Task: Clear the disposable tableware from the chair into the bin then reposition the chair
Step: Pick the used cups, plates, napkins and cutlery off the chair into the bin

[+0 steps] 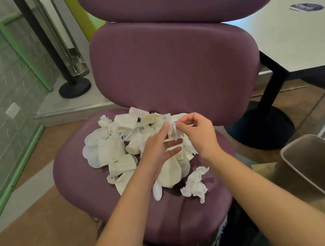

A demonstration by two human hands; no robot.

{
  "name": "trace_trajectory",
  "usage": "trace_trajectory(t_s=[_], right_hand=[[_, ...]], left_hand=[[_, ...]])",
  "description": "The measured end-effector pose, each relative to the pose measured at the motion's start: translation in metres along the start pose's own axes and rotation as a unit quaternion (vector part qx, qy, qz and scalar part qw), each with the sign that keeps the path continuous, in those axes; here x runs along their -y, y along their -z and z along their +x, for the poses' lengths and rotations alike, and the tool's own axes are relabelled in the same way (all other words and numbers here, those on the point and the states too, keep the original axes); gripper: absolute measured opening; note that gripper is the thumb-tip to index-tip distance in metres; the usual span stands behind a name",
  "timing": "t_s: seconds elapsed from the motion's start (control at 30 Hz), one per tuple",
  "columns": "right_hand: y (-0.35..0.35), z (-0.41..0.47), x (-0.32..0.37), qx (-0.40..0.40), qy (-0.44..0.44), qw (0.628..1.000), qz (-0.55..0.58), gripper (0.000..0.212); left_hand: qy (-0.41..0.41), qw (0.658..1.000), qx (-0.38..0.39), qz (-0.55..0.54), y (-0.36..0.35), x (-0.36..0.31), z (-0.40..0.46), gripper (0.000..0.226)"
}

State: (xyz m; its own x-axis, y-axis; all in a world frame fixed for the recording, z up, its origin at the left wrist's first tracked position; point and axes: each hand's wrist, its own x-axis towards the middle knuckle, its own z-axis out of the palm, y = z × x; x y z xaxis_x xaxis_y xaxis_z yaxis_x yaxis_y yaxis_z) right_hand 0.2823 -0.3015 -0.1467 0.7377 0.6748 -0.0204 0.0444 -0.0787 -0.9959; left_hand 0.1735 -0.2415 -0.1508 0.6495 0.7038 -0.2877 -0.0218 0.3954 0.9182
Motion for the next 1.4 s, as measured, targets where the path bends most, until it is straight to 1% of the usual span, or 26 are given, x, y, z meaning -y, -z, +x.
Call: trace_trajectory(t_s=[0.1, 0.2, 0.3, 0.37, 0.43, 0.5, 0.53, 0.57, 0.6, 0.63, 0.67, 0.7, 0.77, 0.8, 0.83, 0.87, 0.9, 0.93, 1.0, 1.07, 1.1, 1.17, 1.2, 1.27, 1.33, 1.4], right_hand=[[0.001, -0.003, -0.011, 0.009, 0.041, 0.993, -0.109, 0.001], [0.010, -0.012, -0.030, 0.059, 0.038, 0.987, -0.146, 0.014], [0.021, -0.028, -0.053, 0.094, 0.022, 0.973, -0.211, 0.031], [0.027, -0.036, -0.068, 0.142, 0.034, 0.937, -0.319, 0.044], [0.031, -0.041, -0.078, 0.204, 0.050, 0.877, -0.432, 0.046], [0.034, -0.045, -0.084, 0.246, 0.061, 0.817, -0.518, 0.042], [0.035, -0.044, -0.088, 0.251, 0.065, 0.795, -0.548, 0.036], [0.036, -0.043, -0.090, 0.242, 0.067, 0.785, -0.567, 0.029], [0.035, -0.042, -0.092, 0.226, 0.063, 0.785, -0.573, 0.021], [0.036, -0.040, -0.094, 0.205, 0.054, 0.799, -0.562, 0.014], [0.037, -0.039, -0.092, 0.184, 0.039, 0.825, -0.533, 0.008], [0.039, -0.036, -0.090, 0.166, 0.018, 0.858, -0.485, 0.004], [0.042, -0.032, -0.080, 0.129, -0.020, 0.929, -0.346, 0.002], [0.043, -0.030, -0.074, 0.111, -0.035, 0.955, -0.275, 0.003], [0.043, -0.028, -0.068, 0.098, -0.043, 0.971, -0.214, 0.004], [0.043, -0.026, -0.061, 0.090, -0.048, 0.981, -0.165, 0.005], [0.043, -0.023, -0.056, 0.085, -0.049, 0.987, -0.127, 0.006], [0.042, -0.022, -0.053, 0.078, -0.049, 0.991, -0.098, 0.006], [0.040, -0.020, -0.047, 0.061, -0.048, 0.995, -0.055, 0.008], [0.038, -0.022, -0.047, 0.050, -0.032, 0.997, -0.042, 0.019], [0.036, -0.026, -0.047, 0.053, -0.010, 0.997, -0.054, 0.022], [0.031, -0.031, -0.050, 0.073, 0.047, 0.989, -0.121, 0.013], [0.029, -0.034, -0.051, 0.089, 0.065, 0.980, -0.163, 0.018], [0.024, -0.037, -0.054, 0.105, 0.066, 0.971, -0.205, 0.045], [0.019, -0.037, -0.054, 0.078, 0.059, 0.976, -0.194, 0.052], [0.015, -0.034, -0.053, 0.047, 0.059, 0.977, -0.201, 0.044]], left_hand=[[-0.018, 1.000, -0.019, -0.001, -0.005, 0.010, 0.002, 0.031], [-0.016, 0.997, -0.065, -0.032, 0.006, 0.021, 0.009, 0.029], [0.001, 0.997, -0.081, -0.009, 0.021, 0.029, 0.011, 0.029], [0.031, 0.995, -0.091, 0.040, 0.026, 0.031, 0.010, 0.031], [0.057, 0.987, -0.081, 0.127, 0.028, 0.034, 0.009, 0.037], [0.059, 0.971, -0.033, 0.229, 0.030, 0.038, 0.007, 0.049], [0.053, 0.963, -0.009, 0.262, 0.031, 0.039, 0.005, 0.053], [0.049, 0.958, 0.011, 0.283, 0.029, 0.040, 0.001, 0.053], [0.046, 0.953, 0.028, 0.297, 0.029, 0.041, -0.001, 0.051], [0.041, 0.949, 0.044, 0.309, 0.028, 0.044, -0.003, 0.046], [0.035, 0.943, 0.053, 0.325, 0.028, 0.048, -0.002, 0.040], [0.030, 0.939, 0.060, 0.336, 0.027, 0.051, -0.002, 0.036], [0.035, 0.935, 0.067, 0.347, 0.025, 0.055, -0.002, 0.048], [0.036, 0.932, 0.070, 0.353, 0.022, 0.055, -0.002, 0.056], [0.026, 0.927, 0.069, 0.367, 0.018, 0.054, -0.002, 0.057], [0.006, 0.924, 0.062, 0.377, 0.014, 0.051, -0.002, 0.049], [-0.002, 0.924, 0.048, 0.379, 0.009, 0.047, -0.003, 0.038], [0.000, 0.929, 0.035, 0.368, 0.006, 0.044, -0.002, 0.033], [0.016, 0.947, 0.013, 0.320, 0.002, 0.041, 0.002, 0.047], [0.034, 0.965, -0.012, 0.259, 0.000, 0.038, 0.004, 0.044], [0.039, 0.974, -0.023, 0.224, -0.002, 0.035, 0.005, 0.038], [0.053, 0.987, -0.039, 0.148, -0.002, 0.032, 0.008, 0.027], [0.057, 0.989, -0.040, 0.130, 0.000, 0.030, 0.009, 0.027], [0.065, 0.990, -0.035, 0.121, 0.004, 0.028, 0.010, 0.032], [0.082, 0.990, -0.021, 0.109, 0.006, 0.026, 0.008, 0.034], [0.102, 0.990, -0.005, 0.095, 0.006, 0.025, 0.004, 0.036]])
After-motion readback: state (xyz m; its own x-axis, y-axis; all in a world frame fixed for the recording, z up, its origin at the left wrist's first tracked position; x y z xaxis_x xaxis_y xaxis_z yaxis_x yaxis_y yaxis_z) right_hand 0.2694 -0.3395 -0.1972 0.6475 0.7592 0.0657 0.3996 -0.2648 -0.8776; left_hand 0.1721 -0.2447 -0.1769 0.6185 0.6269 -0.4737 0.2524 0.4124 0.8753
